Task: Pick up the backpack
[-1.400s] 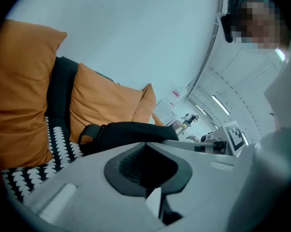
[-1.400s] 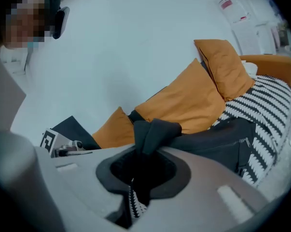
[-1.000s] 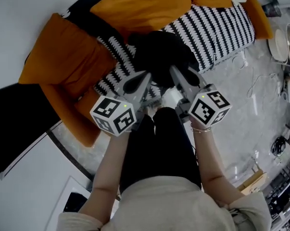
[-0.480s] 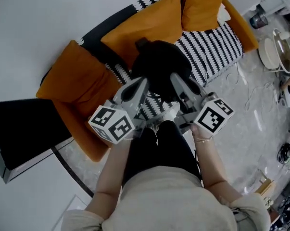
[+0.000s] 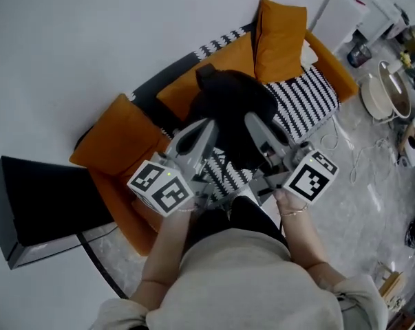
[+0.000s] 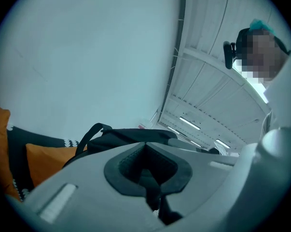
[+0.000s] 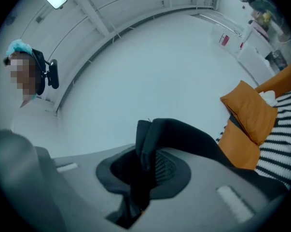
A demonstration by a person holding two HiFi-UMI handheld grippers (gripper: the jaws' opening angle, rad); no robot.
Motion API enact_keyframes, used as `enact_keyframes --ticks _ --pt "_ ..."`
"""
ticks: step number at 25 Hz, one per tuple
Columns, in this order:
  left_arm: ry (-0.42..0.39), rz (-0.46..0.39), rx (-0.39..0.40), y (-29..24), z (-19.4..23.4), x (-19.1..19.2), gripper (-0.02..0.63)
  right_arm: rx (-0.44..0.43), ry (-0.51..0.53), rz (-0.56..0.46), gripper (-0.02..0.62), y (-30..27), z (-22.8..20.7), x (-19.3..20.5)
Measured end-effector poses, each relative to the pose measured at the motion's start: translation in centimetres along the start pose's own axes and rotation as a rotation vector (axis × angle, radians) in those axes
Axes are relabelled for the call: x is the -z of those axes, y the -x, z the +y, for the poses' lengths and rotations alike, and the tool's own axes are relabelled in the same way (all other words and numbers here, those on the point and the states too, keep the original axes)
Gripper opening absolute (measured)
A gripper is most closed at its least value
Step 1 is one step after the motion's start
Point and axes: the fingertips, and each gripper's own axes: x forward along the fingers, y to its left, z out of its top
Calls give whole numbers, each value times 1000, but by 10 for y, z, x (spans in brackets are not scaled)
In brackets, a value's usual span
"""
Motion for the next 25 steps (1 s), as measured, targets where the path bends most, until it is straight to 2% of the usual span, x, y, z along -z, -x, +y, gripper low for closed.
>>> enact_keyframes --ticks 5,10,14,25 --pt "-46 -29 25 1 -7 -24 8 -49 35 -58 51 -3 20 -18" --pt "-93 -89 -14 4 -10 -43 8 -72 41 -61 51 -3 29 -20" --pt "-127 -85 -2 1 -18 -44 8 -82 45 -81 51 -2 31 -23" --pt "-126 -91 -21 3 -18 -41 8 -105 48 -69 51 -2 35 -23"
